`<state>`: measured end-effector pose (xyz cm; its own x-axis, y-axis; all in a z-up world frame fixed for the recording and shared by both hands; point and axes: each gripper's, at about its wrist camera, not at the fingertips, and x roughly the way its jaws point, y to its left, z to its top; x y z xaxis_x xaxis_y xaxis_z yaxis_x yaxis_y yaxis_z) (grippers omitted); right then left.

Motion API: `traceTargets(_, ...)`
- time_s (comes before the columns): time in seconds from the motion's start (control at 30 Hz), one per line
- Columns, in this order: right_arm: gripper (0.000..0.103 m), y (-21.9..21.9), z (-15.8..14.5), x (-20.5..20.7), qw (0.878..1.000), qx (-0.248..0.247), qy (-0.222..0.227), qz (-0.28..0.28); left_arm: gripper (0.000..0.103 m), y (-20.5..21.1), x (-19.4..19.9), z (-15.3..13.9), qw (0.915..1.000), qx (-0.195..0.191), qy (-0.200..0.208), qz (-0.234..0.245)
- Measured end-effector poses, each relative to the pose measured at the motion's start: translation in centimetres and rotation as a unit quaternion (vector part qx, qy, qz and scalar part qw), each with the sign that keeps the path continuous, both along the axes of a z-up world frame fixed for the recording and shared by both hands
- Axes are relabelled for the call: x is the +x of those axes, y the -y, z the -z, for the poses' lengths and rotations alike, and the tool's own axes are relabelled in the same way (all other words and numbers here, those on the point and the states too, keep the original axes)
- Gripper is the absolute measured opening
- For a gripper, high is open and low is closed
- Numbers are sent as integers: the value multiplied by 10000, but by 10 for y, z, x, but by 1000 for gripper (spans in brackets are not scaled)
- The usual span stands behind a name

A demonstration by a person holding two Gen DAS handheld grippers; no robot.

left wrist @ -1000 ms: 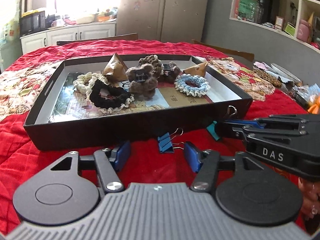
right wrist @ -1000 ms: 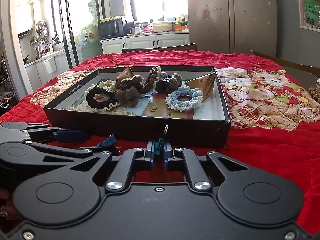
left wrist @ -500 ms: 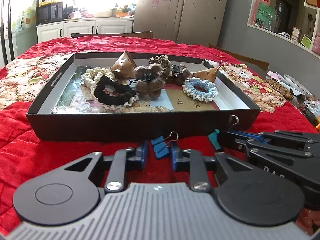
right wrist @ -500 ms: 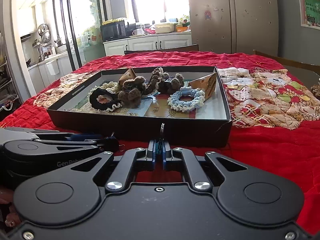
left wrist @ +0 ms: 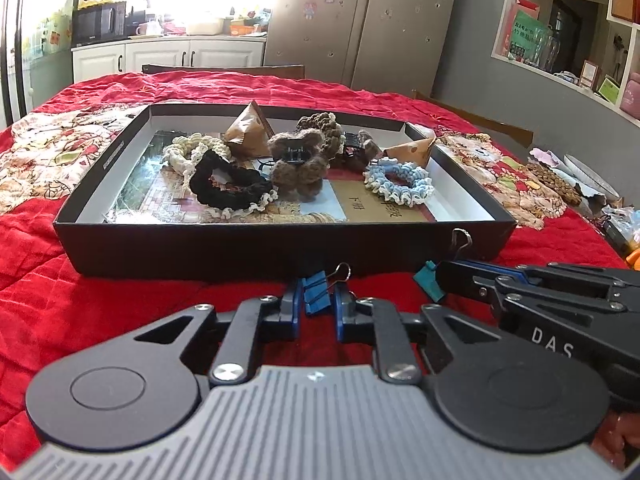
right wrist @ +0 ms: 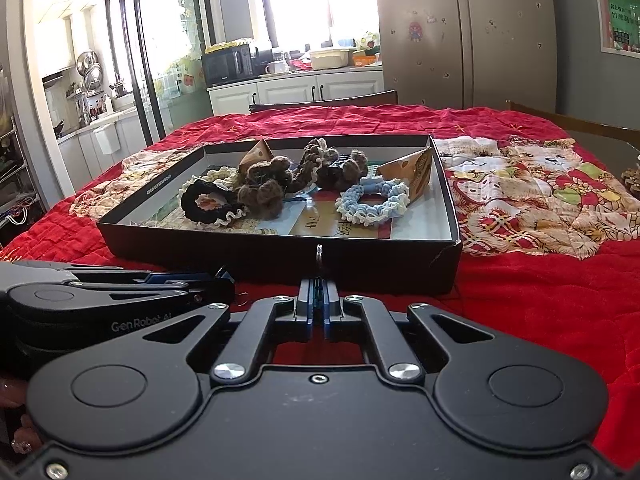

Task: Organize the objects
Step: 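Close left tool on blue binder clip beside the box, then carry blue binder clip over the box with left tool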

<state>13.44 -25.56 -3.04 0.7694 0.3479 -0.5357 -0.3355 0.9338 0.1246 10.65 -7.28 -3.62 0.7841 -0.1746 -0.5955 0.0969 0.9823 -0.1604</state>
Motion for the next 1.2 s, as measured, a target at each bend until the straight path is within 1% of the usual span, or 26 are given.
traceTargets(0.4, 4, 0, -7, -6, 9999, 39, 102, -45, 17, -10, -15, -6, 9997, -118, -7, 191)
traceTargets(0.43, 4, 0, -8, -7, 9999, 41, 112, -54, 17, -10, -16, -8, 9997, -118, 15, 205)
traceTargets(0.47, 1, 0, -9, -8, 9999, 38, 125, -59, 17, -11, -18, -9, 9997, -113, 40, 215)
traceTargets(0.6, 1, 0, -11, -9, 9999, -18, 149, -34, 17, -13, -23, -14, 9995, -107, 137, 261)
traceTargets(0.73, 2, 4, -10, -5, 9999, 94, 61, 18, 17, -16, -27, -19, 9993, -80, 238, 263)
traceTargets(0.8, 14, 4, -9, -4, 10000, 54, 30, 58, 17, -19, -27, -20, 9993, -92, 249, 256)
traceTargets(0.83, 17, 4, -8, -4, 9999, 49, 39, 83, 17, -20, -28, -21, 9993, -100, 254, 258)
traceTargets(0.87, 31, 4, -8, -4, 10000, 62, 21, 74, 17, -21, -28, -22, 9993, -104, 264, 255)
traceTargets(0.9, 38, 4, -7, -4, 9999, 84, 31, 70, 17, -23, -29, -23, 9992, -99, 278, 251)
traceTargets(1.03, 35, -2, -4, 4, 9999, -36, -15, 133, 17, -28, -29, -26, 9991, -137, 326, 218)
traceTargets(1.1, 24, -3, -2, 9, 9999, -49, -91, 125, 17, -29, -30, -27, 9991, -150, 347, 212)
traceTargets(1.17, 19, -4, 1, 14, 9998, -44, -136, 135, 17, -31, -30, -28, 9990, -155, 360, 224)
traceTargets(1.2, 15, -4, 1, 15, 9998, -51, -140, 140, 17, -31, -30, -28, 9990, -152, 367, 225)
